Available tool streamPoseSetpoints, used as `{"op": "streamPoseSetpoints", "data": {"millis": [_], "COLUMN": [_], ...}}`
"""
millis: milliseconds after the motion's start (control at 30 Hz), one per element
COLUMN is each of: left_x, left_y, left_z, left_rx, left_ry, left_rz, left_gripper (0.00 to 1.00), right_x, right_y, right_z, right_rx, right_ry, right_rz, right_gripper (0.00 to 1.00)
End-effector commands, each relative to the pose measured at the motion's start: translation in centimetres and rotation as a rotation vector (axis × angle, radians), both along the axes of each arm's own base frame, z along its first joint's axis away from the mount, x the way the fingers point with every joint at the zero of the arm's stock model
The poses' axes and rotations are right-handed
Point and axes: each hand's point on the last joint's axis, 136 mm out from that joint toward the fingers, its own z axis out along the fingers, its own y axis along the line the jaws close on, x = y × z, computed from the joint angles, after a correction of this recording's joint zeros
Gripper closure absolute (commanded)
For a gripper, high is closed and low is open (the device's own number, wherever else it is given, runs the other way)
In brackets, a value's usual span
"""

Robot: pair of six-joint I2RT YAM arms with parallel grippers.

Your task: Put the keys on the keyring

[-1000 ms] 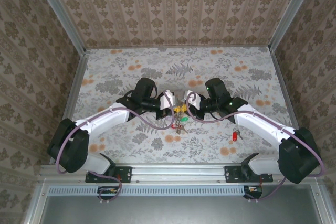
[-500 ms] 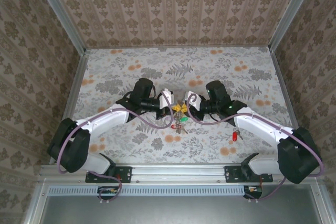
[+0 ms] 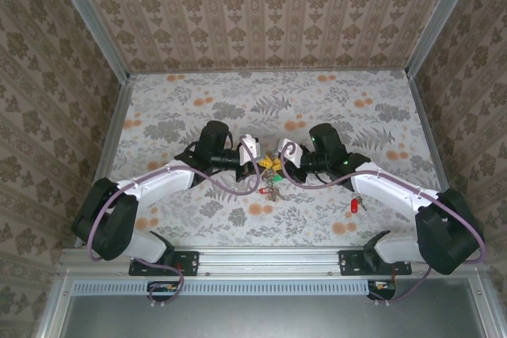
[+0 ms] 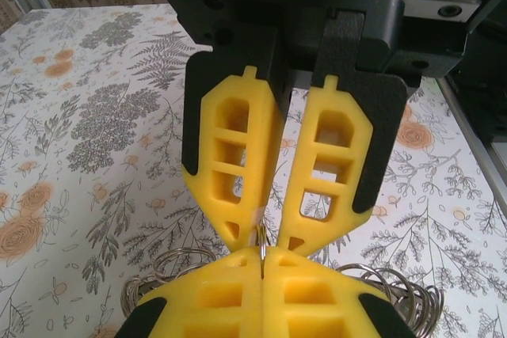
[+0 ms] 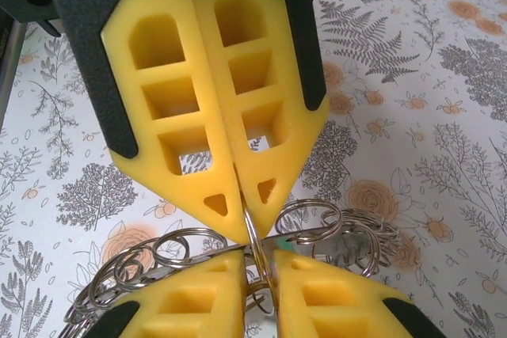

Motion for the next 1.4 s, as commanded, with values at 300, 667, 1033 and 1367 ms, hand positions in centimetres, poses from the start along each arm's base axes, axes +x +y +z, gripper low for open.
{"op": "streamPoseSetpoints", "data": {"millis": [300,667,1033,1367], "left_x": [0.3,0.0,-0.1,-0.4], "left_y": [-0.1,-0.1,-0.1,-0.1], "left_z": [2.2,2.5,2.7,2.9], "left_rx": [-0.103,-0.107,-0.107,-0.107], "left_ry": [-0.035,-0.038,-0.035,-0.030], "left_rz": [-0.007,-0.024,-0.030,-0.045], "left_gripper": [1.00,1.00,1.00,1.00], "right_x": [0.6,-0.3,0.0,1.0], "right_y": [-1.5,-1.7,0.1,0.3], "right_z": [-0.3,3.0,3.8,3.7], "right_rx": [-0.044,0.009,0.065,0.068], "right_ry": [0.001,-0.088,-0.060,-0.086], "right_rz": [-0.093,-0.069,0.008,-0.015], "right_gripper": [0.76,0.73,0.76,0.80]}}
